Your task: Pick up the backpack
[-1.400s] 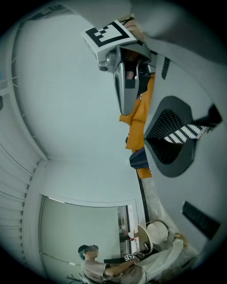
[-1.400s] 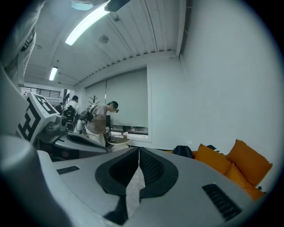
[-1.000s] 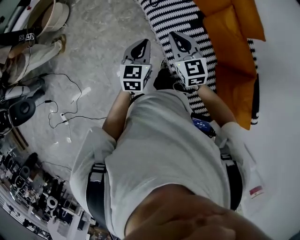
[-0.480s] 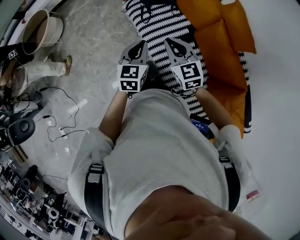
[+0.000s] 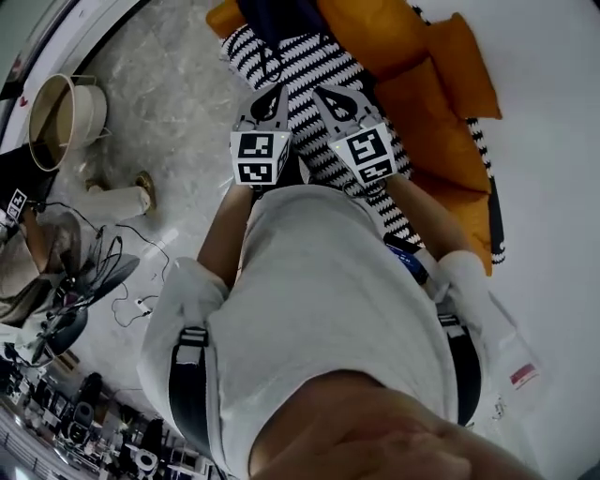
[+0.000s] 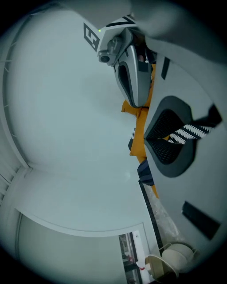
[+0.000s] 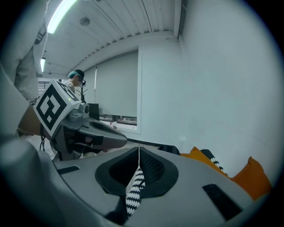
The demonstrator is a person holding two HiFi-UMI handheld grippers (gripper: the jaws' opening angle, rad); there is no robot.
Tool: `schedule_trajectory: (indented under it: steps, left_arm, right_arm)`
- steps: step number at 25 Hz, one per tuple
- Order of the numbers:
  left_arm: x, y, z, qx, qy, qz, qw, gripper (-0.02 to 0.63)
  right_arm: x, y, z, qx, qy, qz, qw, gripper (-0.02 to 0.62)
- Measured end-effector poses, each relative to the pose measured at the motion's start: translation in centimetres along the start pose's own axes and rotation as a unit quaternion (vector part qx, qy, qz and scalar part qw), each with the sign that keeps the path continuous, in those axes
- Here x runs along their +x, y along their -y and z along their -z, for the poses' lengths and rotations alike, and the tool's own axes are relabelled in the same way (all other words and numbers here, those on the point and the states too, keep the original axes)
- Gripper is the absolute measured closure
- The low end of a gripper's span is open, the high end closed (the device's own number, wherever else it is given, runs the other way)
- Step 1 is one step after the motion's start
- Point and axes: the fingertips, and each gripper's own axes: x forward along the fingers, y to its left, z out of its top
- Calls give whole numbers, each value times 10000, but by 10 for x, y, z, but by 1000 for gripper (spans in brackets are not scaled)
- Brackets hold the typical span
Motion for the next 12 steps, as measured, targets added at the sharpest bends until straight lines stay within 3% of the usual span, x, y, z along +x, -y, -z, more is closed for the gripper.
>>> schedule_trajectory:
  steps: [5, 12]
  left_arm:
    - [53, -14, -6, 49, -147, 149, 9998, 594]
    - [135, -134, -28, -210, -364, 315, 9986, 594]
  right_arm:
    - [30, 44, 3, 221, -187, 116, 9995, 555]
    - [164, 97, -33, 145, -802, 196, 9965, 555]
